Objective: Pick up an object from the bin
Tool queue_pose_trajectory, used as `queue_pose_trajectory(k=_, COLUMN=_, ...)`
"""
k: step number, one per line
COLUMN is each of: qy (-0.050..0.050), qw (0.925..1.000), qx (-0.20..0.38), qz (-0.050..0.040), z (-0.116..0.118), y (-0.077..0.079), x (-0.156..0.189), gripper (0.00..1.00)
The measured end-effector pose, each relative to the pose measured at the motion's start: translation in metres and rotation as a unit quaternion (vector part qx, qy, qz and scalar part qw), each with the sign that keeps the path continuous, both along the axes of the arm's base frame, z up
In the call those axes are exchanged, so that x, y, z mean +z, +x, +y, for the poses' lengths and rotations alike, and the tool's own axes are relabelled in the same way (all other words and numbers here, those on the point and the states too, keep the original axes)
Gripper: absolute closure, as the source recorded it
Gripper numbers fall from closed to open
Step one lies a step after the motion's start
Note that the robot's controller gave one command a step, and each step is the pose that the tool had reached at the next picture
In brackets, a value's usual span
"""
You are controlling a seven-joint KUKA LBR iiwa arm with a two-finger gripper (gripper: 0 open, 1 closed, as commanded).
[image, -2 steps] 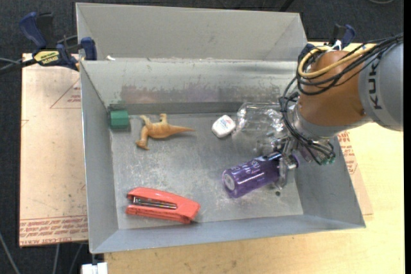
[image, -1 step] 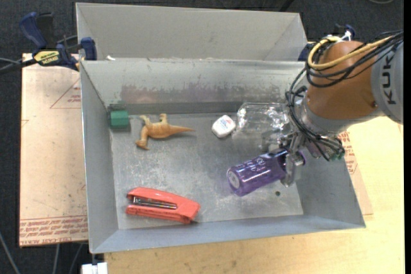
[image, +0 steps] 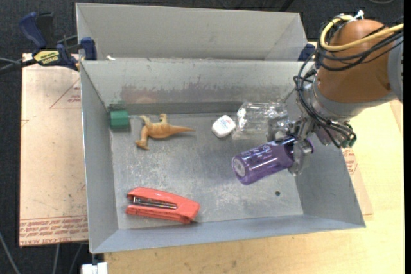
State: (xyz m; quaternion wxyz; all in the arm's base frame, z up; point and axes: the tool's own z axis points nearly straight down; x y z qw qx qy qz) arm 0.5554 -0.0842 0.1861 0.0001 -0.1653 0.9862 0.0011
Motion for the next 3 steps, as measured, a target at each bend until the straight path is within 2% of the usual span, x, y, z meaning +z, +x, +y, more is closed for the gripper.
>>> queue_pose_trajectory(k=1, qy=-0.001, qw=0.9999, qx=-0.008, qz=-0.0101, z=-0.001, y=0.004, x=0.003, gripper=1.00)
queue_pose_trajectory(k=2, qy=0.002, qw=0.9998, qx=-0.015, qz=0.0093, z=-0.003, y=-0.010, x=-0.013, gripper=1.00)
queue_pose_trajectory(k=3, qy=0.000, qw=0.9999, qx=-0.012, qz=-0.0029, z=0.001, y=-0.001, x=0.055, gripper=1.00)
